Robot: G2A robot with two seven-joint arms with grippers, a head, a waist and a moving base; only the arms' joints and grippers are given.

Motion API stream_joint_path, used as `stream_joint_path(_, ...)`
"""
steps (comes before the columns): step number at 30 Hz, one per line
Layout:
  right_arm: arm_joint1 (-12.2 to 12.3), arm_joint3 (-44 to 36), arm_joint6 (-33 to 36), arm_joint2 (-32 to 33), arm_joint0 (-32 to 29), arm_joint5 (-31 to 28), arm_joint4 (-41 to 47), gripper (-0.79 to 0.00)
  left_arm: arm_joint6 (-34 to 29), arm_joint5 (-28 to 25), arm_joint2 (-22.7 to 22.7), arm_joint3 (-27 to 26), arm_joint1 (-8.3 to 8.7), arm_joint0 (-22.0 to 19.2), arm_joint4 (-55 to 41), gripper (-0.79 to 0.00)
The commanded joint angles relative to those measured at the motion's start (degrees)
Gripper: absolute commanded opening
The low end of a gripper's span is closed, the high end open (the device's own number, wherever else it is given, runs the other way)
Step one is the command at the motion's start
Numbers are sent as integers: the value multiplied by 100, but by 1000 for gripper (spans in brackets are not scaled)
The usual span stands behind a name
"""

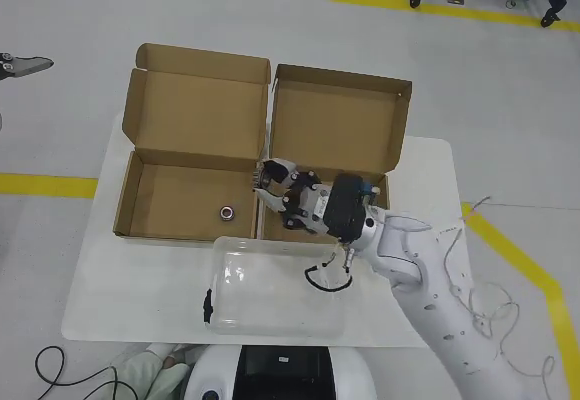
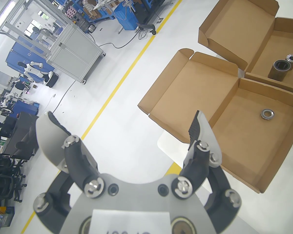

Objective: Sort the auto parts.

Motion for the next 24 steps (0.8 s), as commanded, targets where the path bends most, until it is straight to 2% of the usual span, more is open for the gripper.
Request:
stream_joint_path(1,-53,234,305,-222,230,156,26,-785,0,0,0,0,0,0,0,0)
stream_joint_path(8,-291,934,1246,-1021,935,763,-70,-785,0,0,0,0,0,0,0,0)
stream_joint_path(16,-640,1934,1900,-1845,1610,1394,-270,-785,0,0,0,0,0,0,0,0)
stream_joint_path(24,-1016,3154,2045,-2387,2037,1543,-50,-785,0,0,0,0,0,0,0,0)
